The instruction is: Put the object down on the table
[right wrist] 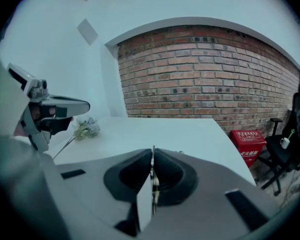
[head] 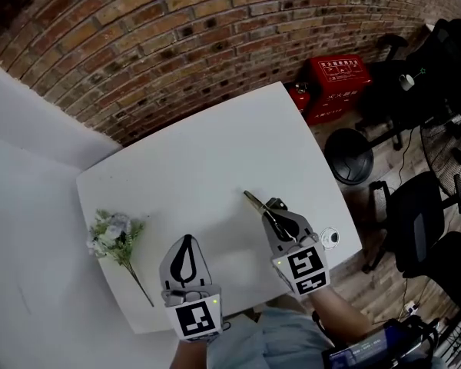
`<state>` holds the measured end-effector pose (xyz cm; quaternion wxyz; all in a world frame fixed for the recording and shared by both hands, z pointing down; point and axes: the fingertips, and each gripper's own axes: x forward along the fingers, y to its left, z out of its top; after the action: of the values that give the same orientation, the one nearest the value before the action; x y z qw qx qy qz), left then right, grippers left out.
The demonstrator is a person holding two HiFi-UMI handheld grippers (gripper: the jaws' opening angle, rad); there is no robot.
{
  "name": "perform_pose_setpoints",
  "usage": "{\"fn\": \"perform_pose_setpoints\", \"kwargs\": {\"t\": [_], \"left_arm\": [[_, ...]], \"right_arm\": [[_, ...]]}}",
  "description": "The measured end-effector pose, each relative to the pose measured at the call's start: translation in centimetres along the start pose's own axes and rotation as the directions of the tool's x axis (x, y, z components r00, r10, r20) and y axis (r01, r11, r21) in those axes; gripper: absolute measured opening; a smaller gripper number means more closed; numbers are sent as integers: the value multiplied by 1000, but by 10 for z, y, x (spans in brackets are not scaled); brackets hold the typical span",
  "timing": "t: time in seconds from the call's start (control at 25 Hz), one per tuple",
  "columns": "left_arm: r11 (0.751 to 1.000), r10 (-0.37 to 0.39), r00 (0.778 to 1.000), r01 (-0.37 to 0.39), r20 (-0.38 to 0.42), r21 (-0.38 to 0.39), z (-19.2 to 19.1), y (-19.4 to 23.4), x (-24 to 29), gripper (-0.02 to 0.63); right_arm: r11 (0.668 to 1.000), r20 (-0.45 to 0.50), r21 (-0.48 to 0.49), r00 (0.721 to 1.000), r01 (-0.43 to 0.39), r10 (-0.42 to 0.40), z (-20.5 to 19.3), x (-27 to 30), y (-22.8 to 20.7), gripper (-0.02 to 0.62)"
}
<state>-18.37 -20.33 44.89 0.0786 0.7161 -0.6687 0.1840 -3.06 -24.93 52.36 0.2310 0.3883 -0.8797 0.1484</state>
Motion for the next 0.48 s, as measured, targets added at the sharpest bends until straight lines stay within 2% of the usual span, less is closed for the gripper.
{"fn": "perform_pose_setpoints", "kwargs": {"t": [0.48], "left_arm": [[1000, -5, 1000, 4, -27, -8, -9, 6, 12, 9]], "right_arm": [[1000, -35, 15, 999, 5, -4, -15, 12, -2, 23]]}}
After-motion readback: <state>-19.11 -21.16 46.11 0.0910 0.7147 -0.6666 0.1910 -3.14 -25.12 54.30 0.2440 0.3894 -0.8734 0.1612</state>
